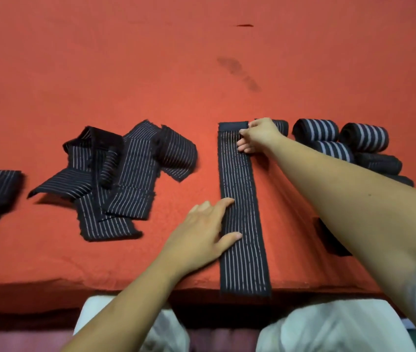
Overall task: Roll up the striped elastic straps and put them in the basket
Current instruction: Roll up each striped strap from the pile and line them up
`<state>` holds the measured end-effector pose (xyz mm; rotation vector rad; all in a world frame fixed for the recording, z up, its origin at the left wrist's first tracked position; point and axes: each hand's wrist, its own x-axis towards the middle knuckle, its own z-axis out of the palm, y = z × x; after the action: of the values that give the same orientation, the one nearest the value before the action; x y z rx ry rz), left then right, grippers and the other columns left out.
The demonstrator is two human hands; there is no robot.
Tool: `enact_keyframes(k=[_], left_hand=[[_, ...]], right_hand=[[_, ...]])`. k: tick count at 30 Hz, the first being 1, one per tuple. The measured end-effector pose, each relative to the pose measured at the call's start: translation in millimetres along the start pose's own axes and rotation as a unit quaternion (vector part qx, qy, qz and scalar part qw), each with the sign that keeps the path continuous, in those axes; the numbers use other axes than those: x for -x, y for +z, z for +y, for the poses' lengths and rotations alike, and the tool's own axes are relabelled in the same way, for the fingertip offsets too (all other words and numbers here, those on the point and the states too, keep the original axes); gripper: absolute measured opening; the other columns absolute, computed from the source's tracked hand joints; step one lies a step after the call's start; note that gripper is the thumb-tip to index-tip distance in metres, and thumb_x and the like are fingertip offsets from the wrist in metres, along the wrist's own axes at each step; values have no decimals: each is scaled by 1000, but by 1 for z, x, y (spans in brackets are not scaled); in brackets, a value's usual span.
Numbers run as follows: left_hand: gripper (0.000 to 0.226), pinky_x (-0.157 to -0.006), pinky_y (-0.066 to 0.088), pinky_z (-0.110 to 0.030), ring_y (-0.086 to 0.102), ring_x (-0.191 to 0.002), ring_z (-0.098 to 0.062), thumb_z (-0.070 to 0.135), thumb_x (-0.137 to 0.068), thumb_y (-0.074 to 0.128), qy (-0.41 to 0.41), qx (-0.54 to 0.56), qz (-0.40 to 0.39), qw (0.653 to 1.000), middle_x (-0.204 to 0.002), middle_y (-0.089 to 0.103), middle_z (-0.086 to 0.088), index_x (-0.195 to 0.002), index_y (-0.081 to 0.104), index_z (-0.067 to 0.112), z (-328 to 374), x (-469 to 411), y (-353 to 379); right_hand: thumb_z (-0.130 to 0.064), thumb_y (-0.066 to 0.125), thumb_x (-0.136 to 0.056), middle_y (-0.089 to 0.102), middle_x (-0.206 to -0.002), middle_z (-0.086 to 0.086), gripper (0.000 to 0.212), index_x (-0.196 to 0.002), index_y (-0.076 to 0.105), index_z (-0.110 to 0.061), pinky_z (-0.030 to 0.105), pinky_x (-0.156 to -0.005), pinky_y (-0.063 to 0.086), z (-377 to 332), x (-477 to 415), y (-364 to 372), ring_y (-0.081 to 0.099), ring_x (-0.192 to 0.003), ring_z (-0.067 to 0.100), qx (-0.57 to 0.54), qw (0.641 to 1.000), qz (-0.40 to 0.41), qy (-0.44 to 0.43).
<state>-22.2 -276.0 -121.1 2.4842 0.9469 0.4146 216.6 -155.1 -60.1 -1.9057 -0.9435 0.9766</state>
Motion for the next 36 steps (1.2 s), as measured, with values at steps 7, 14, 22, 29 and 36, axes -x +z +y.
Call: enact_keyframes(k=[7, 14, 22, 29, 36], left_hand=[[63, -102, 35, -31, 37, -108, -13, 62, -90, 51, 6, -38, 44, 998, -114, 44, 7, -137, 44, 21, 0, -2, 6], [29, -85, 43, -45, 48, -95, -28, 31, -86, 53, -75, -87, 238, 965, -101, 52, -6, -106, 60, 11, -7, -1, -5], [54, -117, 18, -50, 35, -145, -31, 41, -88, 50, -198, -249, 212, 924, -148, 48, -15, -133, 57, 12, -72, 13, -40], [58, -119, 15, -48, 36, -144, -25, 48, -90, 43, -235, -222, 208, 923, -151, 47, -12, -131, 55, 9, -79, 12, -34], [56, -120, 13, -46, 33, -147, -23, 48, -93, 48, -243, -210, 203, 925, -154, 43, -10, -134, 54, 11, -83, 12, -36]], right_hand=[[4, 45, -100, 61, -63, 18, 16, -84, 48, 7, 18, -36, 46, -2, -8, 8, 57, -31, 13, -16, 999, 4, 28], [-11, 83, -76, 66, -101, 15, 64, -132, 51, -6, 37, -68, 57, -7, 28, 39, 64, -78, 23, 180, 973, -53, -135], [-24, 80, -83, 62, -86, 8, 43, -115, 52, -11, 30, -57, 50, -17, 56, 107, 61, -71, 22, 58, 987, -112, -96], [-15, 75, -87, 63, -74, 0, 20, -75, 60, -18, 26, -55, 47, -18, 69, 103, 59, -63, 14, -59, 993, -32, -97], [-5, 64, -94, 63, -82, 13, 16, -82, 57, -13, 38, -59, 60, -27, 118, 29, 67, -61, 20, -161, 974, -65, -145]])
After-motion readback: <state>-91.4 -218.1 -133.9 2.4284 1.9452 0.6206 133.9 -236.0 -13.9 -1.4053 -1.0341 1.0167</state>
